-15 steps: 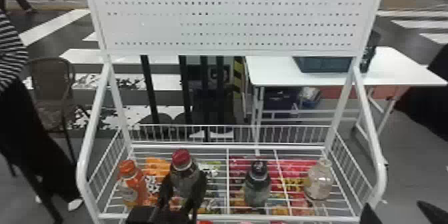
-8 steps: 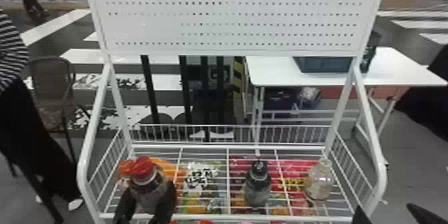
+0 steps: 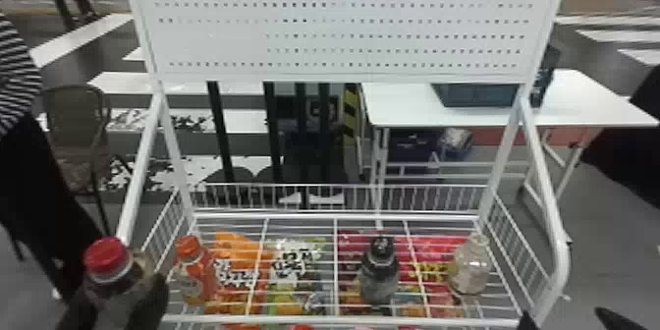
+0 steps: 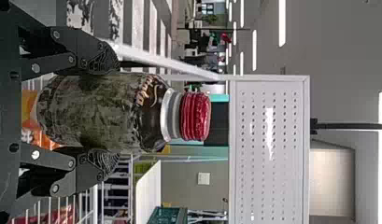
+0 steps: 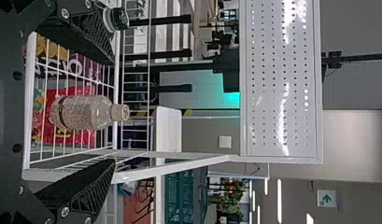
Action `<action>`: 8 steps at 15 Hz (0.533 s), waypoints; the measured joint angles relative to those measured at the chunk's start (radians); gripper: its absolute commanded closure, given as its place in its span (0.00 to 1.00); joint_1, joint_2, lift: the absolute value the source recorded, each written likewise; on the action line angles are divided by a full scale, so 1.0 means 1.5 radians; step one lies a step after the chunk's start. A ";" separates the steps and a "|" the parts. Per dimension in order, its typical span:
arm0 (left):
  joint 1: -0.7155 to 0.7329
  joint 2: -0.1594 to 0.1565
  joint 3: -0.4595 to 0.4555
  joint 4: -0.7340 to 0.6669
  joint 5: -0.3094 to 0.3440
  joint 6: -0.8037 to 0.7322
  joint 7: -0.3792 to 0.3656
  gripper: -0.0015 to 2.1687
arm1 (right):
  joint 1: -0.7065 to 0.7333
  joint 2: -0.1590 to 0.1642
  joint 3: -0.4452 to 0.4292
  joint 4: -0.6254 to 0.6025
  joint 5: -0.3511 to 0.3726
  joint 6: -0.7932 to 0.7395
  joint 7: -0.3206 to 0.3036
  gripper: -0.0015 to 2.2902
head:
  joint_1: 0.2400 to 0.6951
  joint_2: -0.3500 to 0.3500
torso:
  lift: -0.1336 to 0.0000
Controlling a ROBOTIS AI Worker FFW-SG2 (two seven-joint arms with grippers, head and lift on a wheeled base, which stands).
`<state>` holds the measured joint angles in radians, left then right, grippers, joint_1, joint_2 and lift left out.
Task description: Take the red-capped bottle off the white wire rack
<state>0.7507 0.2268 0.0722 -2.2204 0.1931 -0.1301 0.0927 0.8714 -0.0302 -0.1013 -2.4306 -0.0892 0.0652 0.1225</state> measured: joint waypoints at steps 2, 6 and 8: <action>0.012 -0.025 0.077 -0.012 0.033 0.002 -0.046 0.63 | 0.007 -0.001 -0.001 0.001 -0.003 -0.009 0.006 0.06 | 0.57 0.50 | 1.00; 0.030 -0.071 0.127 -0.036 0.040 0.016 -0.083 0.63 | 0.011 -0.003 -0.006 0.007 -0.009 -0.024 0.013 0.06 | 0.57 0.50 | 1.00; 0.036 -0.079 0.127 -0.044 0.038 0.017 -0.082 0.63 | 0.012 -0.005 -0.007 0.008 -0.011 -0.028 0.013 0.06 | 0.57 0.50 | 1.00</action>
<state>0.8049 0.1082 0.2627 -2.2864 0.2502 -0.1050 -0.0306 0.8890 -0.0375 -0.1119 -2.4181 -0.1063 0.0231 0.1427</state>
